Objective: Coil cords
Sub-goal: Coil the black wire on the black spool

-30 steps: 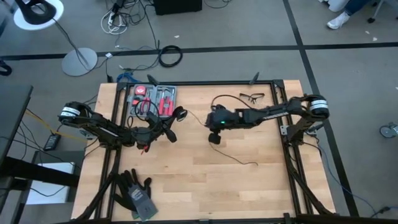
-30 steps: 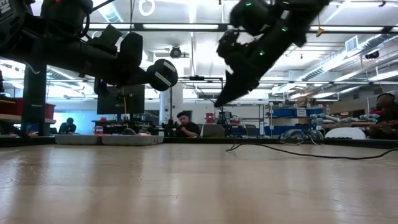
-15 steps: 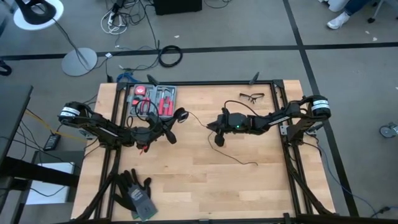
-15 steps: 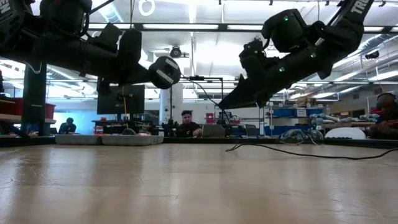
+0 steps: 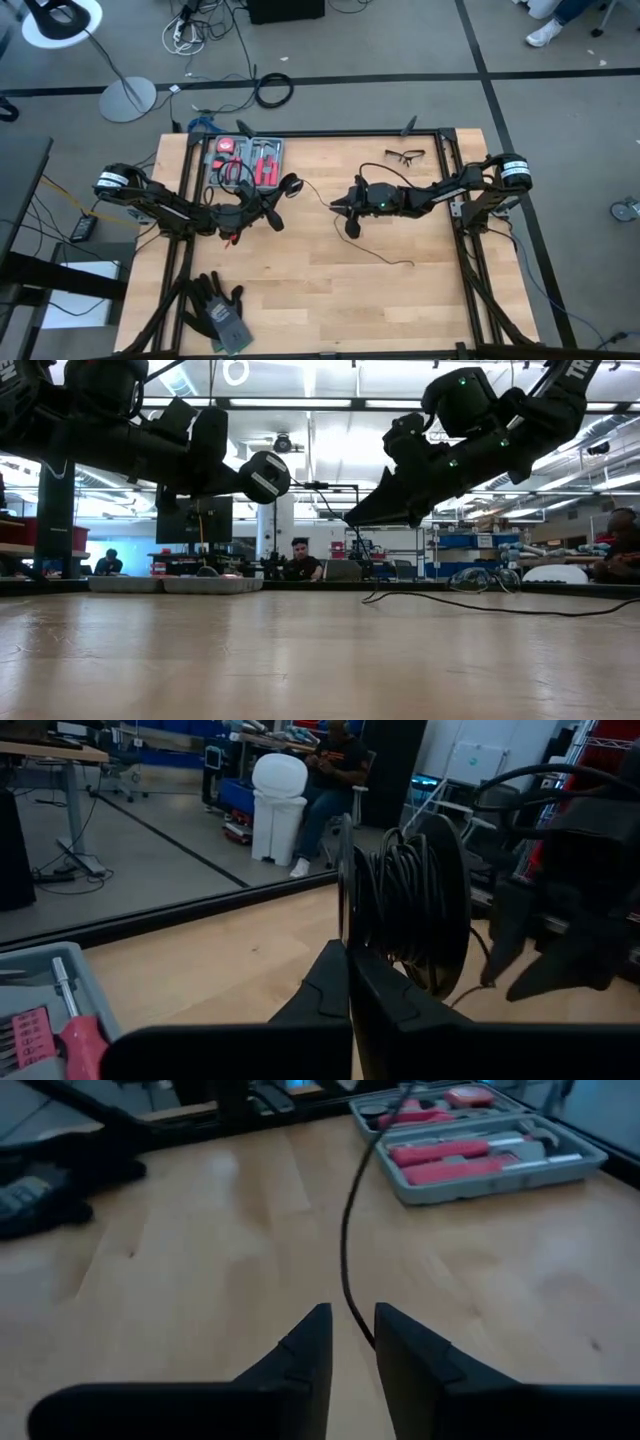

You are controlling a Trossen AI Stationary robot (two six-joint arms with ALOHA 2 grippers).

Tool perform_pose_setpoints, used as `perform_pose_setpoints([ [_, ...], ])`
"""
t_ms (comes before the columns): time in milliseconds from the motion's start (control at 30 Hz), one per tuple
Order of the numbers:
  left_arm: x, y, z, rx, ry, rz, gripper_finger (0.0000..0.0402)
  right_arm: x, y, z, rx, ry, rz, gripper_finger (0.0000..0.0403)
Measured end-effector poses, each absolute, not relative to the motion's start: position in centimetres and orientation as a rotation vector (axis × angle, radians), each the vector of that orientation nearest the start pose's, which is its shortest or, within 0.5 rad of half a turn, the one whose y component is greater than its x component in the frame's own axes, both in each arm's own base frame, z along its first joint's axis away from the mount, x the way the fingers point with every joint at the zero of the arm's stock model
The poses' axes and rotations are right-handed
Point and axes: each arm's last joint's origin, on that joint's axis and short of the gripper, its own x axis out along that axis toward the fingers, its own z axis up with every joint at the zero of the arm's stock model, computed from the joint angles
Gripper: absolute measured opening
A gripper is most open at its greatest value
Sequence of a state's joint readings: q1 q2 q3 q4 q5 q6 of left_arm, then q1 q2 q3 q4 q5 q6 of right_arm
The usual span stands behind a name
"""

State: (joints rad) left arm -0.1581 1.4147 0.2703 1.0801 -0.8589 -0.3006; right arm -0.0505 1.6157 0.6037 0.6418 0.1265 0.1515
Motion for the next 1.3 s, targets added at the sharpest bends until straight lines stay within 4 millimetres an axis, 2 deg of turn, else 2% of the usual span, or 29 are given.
perform_pose_setpoints([
  [167,22.2,-1.3,16.0,-0.255,-0.047,0.703,0.0000,30.2,-2.0,15.6,0.173,0.353,-0.213,0.0082],
  [333,22.2,-1.3,16.0,-0.255,-0.047,0.703,0.0000,30.2,-2.1,15.8,0.129,0.336,-0.271,0.0083],
  [667,22.2,-1.4,16.0,-0.257,-0.044,0.684,0.0000,30.1,-2.3,15.5,0.151,0.355,-0.325,0.0128],
  [800,22.2,-1.4,16.0,-0.257,-0.045,0.684,0.0000,29.9,-2.1,15.1,0.144,0.408,-0.326,0.0132],
  [1100,22.2,-1.4,16.0,-0.257,-0.044,0.683,0.0000,29.7,-2.1,14.8,0.139,0.443,-0.327,0.0113],
  [1300,22.2,-1.4,16.0,-0.257,-0.044,0.683,0.0000,29.7,-2.1,14.8,0.115,0.446,-0.332,0.0062],
])
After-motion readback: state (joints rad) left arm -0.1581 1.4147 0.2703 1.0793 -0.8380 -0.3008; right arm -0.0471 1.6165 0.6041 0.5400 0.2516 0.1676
